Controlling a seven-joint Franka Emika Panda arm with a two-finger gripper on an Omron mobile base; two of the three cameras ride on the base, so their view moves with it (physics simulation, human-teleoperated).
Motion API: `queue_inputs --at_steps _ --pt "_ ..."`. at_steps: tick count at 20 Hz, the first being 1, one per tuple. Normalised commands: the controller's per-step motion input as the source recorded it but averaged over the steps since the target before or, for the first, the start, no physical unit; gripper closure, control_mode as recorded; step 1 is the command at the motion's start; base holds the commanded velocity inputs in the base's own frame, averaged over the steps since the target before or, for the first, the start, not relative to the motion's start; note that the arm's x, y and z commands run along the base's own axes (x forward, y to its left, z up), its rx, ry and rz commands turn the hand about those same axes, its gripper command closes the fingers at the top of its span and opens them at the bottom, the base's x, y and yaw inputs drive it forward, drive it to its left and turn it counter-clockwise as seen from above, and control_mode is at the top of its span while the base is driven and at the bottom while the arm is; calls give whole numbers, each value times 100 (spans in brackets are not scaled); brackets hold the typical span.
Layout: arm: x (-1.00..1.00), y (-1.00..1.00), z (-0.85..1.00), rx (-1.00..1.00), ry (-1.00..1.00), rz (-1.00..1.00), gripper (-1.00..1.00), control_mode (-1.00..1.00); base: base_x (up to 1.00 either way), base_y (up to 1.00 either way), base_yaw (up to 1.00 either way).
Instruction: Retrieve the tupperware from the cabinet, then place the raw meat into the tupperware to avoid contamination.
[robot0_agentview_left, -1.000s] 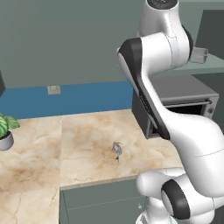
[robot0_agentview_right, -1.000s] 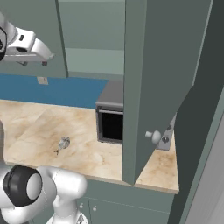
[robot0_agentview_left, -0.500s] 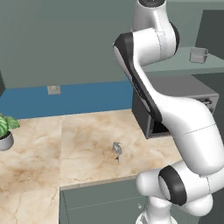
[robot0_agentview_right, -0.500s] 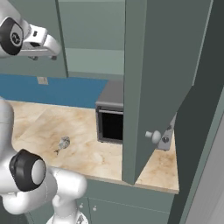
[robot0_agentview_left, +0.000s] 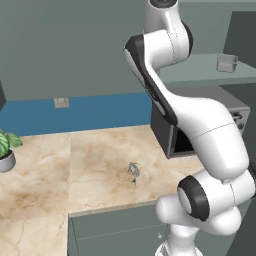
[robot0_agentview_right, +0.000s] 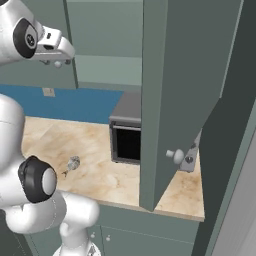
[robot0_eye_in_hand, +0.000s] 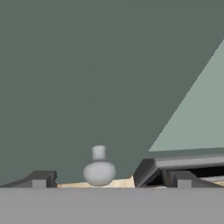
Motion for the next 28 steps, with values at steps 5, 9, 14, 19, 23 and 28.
queue_inputs --at_steps 5,9,14,19,23,28 --pt "34 14 -1 0 0 -4 -100 -100 0 0 0" --pt "19 1 -7 0 0 -3 -100 -100 0 0 0" --pt "9 0 -10 0 0 -2 -100 -100 0 0 0" --pt "13 0 -15 0 0 -1 -100 -100 0 0 0" --pt "15 0 -30 0 -1 0 -100 -100 0 0 0" --pt "9 -7 -43 0 0 0 -100 -100 0 0 0"
